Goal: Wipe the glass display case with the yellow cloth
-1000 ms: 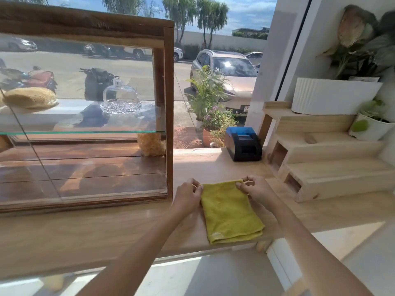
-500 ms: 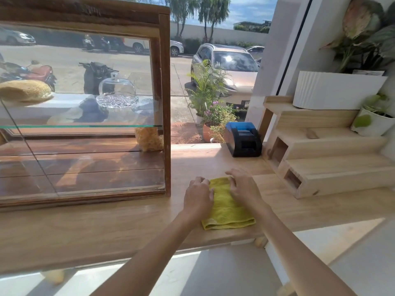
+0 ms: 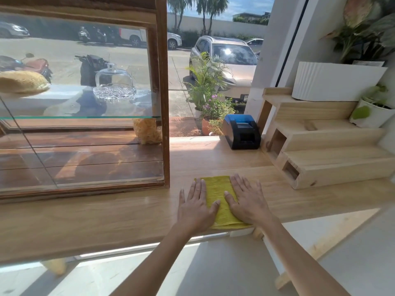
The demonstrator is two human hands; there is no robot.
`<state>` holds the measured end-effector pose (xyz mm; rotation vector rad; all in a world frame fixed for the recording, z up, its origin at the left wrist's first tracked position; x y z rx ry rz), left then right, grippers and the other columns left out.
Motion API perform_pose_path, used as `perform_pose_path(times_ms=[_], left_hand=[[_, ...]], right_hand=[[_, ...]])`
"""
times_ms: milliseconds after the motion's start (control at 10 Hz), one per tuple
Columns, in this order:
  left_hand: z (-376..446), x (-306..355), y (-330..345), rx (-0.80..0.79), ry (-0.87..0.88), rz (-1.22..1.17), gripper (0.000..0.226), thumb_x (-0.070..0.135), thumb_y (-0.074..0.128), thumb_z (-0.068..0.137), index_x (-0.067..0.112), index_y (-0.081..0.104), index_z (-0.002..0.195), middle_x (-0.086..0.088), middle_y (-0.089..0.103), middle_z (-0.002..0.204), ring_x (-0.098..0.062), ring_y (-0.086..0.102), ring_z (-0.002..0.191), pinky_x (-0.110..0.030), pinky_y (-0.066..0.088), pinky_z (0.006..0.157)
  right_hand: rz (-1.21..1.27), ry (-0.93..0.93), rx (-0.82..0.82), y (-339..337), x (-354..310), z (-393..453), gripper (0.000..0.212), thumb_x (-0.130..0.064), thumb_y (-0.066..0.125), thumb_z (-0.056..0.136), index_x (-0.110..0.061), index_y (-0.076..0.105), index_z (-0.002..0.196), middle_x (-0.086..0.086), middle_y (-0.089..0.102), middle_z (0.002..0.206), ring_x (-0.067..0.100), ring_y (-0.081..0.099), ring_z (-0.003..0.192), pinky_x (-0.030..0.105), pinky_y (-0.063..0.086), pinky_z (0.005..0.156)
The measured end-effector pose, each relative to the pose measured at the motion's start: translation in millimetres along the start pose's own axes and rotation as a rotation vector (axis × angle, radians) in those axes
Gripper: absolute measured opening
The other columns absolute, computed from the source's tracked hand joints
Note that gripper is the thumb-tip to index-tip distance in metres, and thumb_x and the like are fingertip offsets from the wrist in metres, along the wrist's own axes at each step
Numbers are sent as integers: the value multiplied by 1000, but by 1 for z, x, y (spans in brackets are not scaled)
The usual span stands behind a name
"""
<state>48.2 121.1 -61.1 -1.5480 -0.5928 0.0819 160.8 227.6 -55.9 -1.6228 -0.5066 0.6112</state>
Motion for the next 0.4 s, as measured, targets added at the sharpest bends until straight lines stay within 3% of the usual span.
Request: perform_pose_path(times_ms=[300, 400], left_hand=[[-10, -28, -7, 134, -124, -67, 80, 64, 12, 91, 14, -9, 149, 0, -13, 156, -11, -15, 142, -38, -10, 115], [-11, -34, -8, 148, -142, -66, 76, 62, 10, 92, 14, -6, 149, 0, -14, 156, -11, -16, 142, -36, -10, 115]], right_hand=[[91, -19, -11, 1, 0, -2, 64, -53, 16, 98, -25, -8, 150, -7, -13, 158, 11, -14, 145, 45, -14, 116], [283, -11, 46, -9, 2, -5, 67, -60, 13, 93, -29, -2, 151, 0, -8, 159, 13, -12, 145, 46, -11, 117]])
Point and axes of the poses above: each hand's wrist, its own z-axis towards the middle knuckle, its own y-axis out of the palm, x = y × z, the point moved 6 cm from there along z, towards the middle knuckle
